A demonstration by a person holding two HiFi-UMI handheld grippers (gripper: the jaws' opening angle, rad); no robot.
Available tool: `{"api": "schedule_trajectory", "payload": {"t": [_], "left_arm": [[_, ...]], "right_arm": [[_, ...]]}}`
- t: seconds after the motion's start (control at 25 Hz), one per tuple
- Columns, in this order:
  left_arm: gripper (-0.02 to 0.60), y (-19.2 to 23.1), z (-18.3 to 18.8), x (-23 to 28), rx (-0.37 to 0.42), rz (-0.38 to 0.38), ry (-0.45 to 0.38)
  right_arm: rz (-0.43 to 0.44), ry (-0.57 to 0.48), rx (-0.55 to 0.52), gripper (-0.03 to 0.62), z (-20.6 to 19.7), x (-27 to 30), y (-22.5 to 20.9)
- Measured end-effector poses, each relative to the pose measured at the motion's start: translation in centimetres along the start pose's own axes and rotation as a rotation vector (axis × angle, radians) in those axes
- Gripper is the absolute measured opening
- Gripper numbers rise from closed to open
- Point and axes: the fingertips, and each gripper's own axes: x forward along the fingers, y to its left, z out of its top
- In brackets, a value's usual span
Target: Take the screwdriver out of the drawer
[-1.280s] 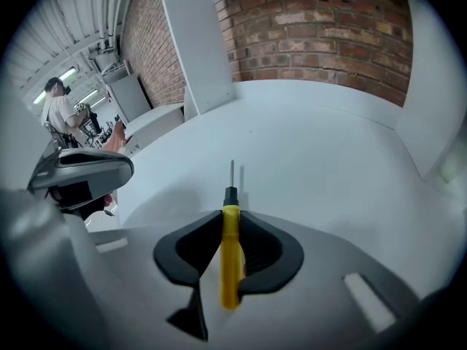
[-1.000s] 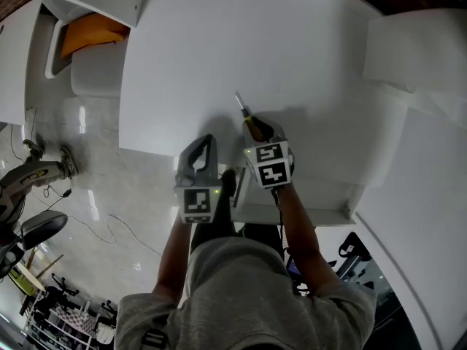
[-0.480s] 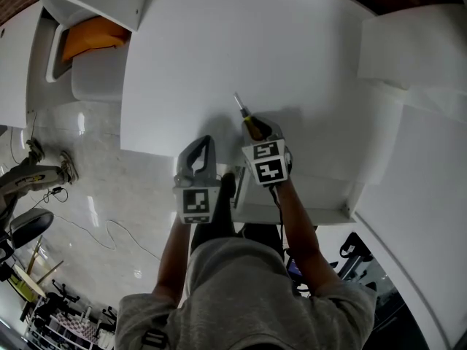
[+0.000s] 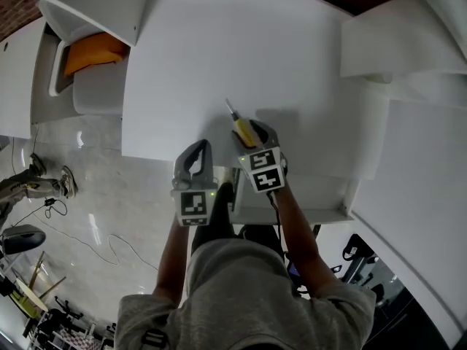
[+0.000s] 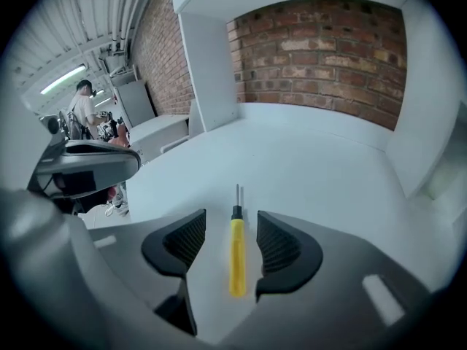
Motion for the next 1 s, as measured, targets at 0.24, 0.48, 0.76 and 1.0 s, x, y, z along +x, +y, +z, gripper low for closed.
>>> {"api": "schedule_trajectory", "payload": {"t": [0.24,0.48,0.76,1.0], "left_arm": [[0.012,-1.3,2.1,-1.2,0.026,0.000,-0.031],[0.012,-2.1,3.6,-3.1,0.052,0.031,-0.072],[0.012,-5.5,5.4,-6.4,0.076,0.029,-0.118],[0.012,-8.3,6.1,-9.7,0.088,0.048,-0.157]], "right_arm": [[-0.009,-0.067,-0.015,0.224,1.4,-3.3,0.2],[-0.025,-0.131,-0.014,0.195,1.4,-6.8,0.2],[-0.049,-0.204,-0.035,0.160,0.3,-12.5,0.7],[-0.070,-0.281,-0.056,0.117,-1.0,-17.4,1.8]]}}
